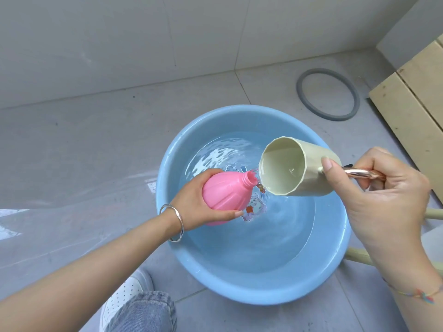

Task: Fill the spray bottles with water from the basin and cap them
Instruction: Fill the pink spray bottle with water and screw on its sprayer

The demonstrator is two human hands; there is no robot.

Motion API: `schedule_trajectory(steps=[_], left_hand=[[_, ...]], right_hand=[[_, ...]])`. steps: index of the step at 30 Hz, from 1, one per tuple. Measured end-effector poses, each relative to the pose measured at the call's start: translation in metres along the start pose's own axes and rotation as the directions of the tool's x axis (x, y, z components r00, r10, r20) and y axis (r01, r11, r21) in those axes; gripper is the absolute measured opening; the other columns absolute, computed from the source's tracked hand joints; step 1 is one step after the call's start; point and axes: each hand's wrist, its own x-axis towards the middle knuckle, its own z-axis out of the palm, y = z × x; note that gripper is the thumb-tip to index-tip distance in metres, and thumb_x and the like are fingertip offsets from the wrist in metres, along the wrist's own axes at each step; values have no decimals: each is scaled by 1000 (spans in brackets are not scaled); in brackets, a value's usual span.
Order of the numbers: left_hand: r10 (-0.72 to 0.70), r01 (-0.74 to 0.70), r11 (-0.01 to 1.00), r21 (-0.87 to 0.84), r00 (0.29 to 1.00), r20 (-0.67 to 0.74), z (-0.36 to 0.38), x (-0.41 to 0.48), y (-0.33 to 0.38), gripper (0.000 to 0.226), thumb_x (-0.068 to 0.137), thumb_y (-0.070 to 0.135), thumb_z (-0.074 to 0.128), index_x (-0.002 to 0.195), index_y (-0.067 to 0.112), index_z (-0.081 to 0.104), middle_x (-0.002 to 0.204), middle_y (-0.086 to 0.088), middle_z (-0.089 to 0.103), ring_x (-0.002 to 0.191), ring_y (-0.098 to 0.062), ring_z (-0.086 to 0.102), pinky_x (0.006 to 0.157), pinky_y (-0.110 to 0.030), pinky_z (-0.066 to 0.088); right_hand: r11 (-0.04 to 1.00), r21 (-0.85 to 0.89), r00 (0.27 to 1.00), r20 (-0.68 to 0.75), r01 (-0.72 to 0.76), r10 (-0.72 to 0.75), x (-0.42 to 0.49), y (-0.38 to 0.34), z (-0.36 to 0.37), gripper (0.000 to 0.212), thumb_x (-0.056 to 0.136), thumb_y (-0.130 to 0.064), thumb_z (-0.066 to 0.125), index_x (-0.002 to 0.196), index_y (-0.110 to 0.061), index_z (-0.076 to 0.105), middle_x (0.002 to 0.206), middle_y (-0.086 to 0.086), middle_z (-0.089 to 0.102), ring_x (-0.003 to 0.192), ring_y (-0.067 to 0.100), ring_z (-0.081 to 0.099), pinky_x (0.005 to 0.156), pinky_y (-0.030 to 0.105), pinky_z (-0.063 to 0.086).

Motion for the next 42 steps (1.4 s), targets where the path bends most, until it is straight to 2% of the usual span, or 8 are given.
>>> schedule_trajectory(steps=[26, 29, 32, 34, 37, 38, 40, 42], left_hand=[[4, -4, 1000, -11, 1000, 1, 0, 0, 3, 82, 40, 67, 80, 113, 45, 51, 105, 25, 60, 92, 8, 59, 74, -5, 44], [10, -10, 1000, -9, 1000, 2, 0, 0, 3, 81, 40, 67, 80, 113, 46, 51, 105, 25, 60, 94, 6, 59, 76, -9, 46], [6, -6, 1000, 0, 1000, 1, 1, 0, 1, 84, 41, 67, 81, 116, 45, 50, 107, 24, 61, 96, 4, 60, 80, -16, 49], [3, -3, 1000, -4, 1000, 0, 0, 0, 1, 84, 41, 67, 81, 116, 44, 51, 107, 23, 61, 95, 4, 60, 80, -16, 49], [2, -2, 1000, -10, 1000, 2, 0, 0, 3, 82, 40, 67, 80, 113, 45, 51, 105, 24, 61, 93, 5, 60, 76, -11, 47], [4, -4, 1000, -10, 1000, 3, 0, 0, 3, 81, 40, 67, 80, 112, 45, 51, 104, 23, 61, 93, 5, 60, 77, -12, 48], [2, -2, 1000, -1, 1000, -1, 0, 0, 2, 82, 40, 67, 80, 113, 45, 51, 105, 23, 61, 94, 3, 60, 79, -16, 50], [1, -1, 1000, 1, 1000, -2, 0, 0, 2, 82, 40, 67, 81, 114, 45, 51, 106, 23, 61, 94, 3, 60, 80, -18, 50]], right_hand=[[960, -133, 969, 38, 246, -243, 3, -15, 4, 43, 81, -19, 72, 55, -13, 38, 55, -5, 36, 64, 11, 33, 60, 18, 26], [950, -146, 961, 51, 276, -271, 4, -14, 3, 43, 81, -19, 71, 53, -8, 41, 57, -5, 37, 65, 12, 34, 62, 21, 26], [935, -152, 946, 93, 320, -309, 5, -23, -2, 42, 82, -22, 70, 56, -18, 37, 59, -11, 33, 66, 12, 34, 64, 26, 27], [950, -155, 955, 169, 270, -244, 8, -6, 7, 40, 82, -29, 69, 63, -27, 34, 63, -12, 33, 66, 16, 34, 68, 27, 30], [992, -127, 955, 292, -15, 52, 13, 10, 19, 41, 71, -62, 70, 71, -28, 47, 73, -11, 40, 69, 9, 38, 80, 26, 32], [991, -130, 957, 289, 43, -3, 12, 5, 17, 41, 75, -54, 72, 66, -22, 47, 70, -10, 39, 68, 12, 36, 77, 26, 31], [927, -214, 947, 158, 308, -279, 9, -12, 11, 41, 81, -24, 72, 56, -12, 42, 59, -5, 32, 65, 19, 28, 68, 25, 29], [890, -232, 920, 90, 393, -383, 3, -31, 4, 42, 82, -18, 71, 52, -6, 45, 54, 2, 30, 65, 19, 23, 66, 26, 27]])
